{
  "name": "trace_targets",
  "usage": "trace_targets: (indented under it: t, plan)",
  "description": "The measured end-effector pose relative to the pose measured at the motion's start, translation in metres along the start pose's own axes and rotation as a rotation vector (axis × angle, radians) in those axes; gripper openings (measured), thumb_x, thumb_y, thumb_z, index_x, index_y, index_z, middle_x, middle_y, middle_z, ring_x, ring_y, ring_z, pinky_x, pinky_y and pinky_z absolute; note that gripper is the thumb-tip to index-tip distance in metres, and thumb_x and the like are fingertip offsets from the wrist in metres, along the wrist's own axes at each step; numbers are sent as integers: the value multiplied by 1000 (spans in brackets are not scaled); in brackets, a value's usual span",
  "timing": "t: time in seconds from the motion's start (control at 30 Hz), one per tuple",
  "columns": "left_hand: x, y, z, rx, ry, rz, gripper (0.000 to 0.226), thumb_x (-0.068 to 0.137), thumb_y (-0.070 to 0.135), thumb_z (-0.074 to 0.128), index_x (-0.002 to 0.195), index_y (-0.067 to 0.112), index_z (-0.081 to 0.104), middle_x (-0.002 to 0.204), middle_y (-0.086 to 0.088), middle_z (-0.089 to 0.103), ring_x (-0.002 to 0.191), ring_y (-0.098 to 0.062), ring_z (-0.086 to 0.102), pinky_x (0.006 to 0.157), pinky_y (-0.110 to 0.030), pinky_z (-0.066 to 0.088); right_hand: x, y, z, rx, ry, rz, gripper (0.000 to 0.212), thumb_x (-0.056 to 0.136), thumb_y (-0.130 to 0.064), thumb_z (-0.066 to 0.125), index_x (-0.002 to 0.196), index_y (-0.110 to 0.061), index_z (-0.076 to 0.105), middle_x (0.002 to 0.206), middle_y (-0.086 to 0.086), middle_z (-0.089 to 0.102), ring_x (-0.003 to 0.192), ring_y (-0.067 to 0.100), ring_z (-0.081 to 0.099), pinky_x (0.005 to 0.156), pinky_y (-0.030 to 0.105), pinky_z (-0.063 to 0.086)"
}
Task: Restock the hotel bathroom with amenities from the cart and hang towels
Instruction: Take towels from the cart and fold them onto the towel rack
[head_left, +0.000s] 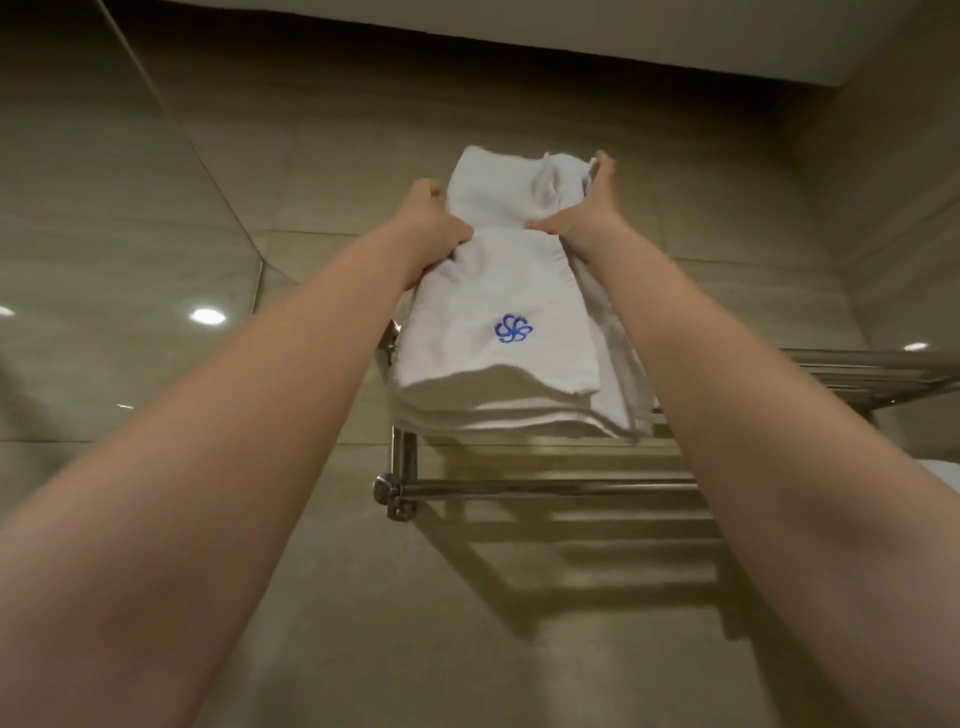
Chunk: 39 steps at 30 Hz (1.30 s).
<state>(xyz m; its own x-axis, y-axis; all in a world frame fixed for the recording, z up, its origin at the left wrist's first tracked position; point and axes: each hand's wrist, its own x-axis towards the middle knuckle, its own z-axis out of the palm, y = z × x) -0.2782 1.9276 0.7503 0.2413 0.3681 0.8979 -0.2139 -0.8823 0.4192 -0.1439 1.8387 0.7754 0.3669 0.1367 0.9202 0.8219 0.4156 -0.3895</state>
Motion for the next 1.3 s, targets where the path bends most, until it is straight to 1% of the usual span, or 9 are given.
trace_targets:
  t: [0.13,0.27,0.43,0.53,0.67,0.9,1.0,1.1,1.3]
  plan:
    - [1,-14,5,156,-138,-41,61,91,-2,46,145,17,27,119,-14,55,76,-19,54,50,-20,45,6,26,10,-212,-151,-5,98,78,-8,75,150,-19,9,150,9,30,129,26,40,88,24,38]
    - [-6,-14,-6,673,-427,-146,39,93,10,50,132,10,51,130,-12,54,96,-24,56,68,-30,51,0,30,9,-720,-483,97,76,87,-14,66,149,-15,23,149,10,35,121,29,50,89,34,46]
    - [-16,-22,-13,724,-521,-294,26,95,12,43,70,8,48,57,-6,50,45,-16,45,45,-18,37,-9,28,2,-808,-846,303,38,95,-23,53,128,-4,56,129,12,60,113,27,59,101,41,45]
    - [-23,-19,-14,653,-512,-304,30,95,12,44,65,9,44,33,0,42,22,-10,38,33,-8,32,-15,25,0,-753,-802,273,34,93,-24,57,121,-7,62,123,11,64,112,28,62,101,46,46]
    - [-40,-4,-15,717,-447,-234,23,94,24,48,74,13,50,65,-4,42,46,-18,41,37,-14,34,-33,20,-7,-670,-590,86,42,92,-42,55,121,-12,62,125,4,62,108,22,61,99,37,46]
    - [-75,1,-14,426,-125,-218,30,90,35,51,102,8,59,99,-11,60,83,-27,57,72,-30,45,-80,19,-36,-207,-364,40,37,90,-42,58,111,-12,65,90,-3,66,79,13,61,63,20,48]
    - [-95,-4,-15,336,147,-251,67,73,53,55,121,6,54,117,-13,60,104,-31,59,90,-35,48,-102,15,-47,-157,-334,65,44,89,-46,59,119,-13,61,100,-2,64,79,10,60,51,14,45]
    - [-119,-6,-20,360,277,-350,78,73,68,48,123,8,56,124,-13,58,109,-32,58,93,-40,49,-113,21,-54,-328,-324,88,56,85,-58,55,124,-17,57,116,1,63,94,17,61,78,30,53]
    - [-140,-2,-23,191,-166,-563,68,87,70,31,95,9,59,91,-9,67,79,-23,64,70,-32,49,-126,8,-51,-738,-311,142,87,70,-87,24,117,-21,57,123,4,59,112,31,55,100,50,40]
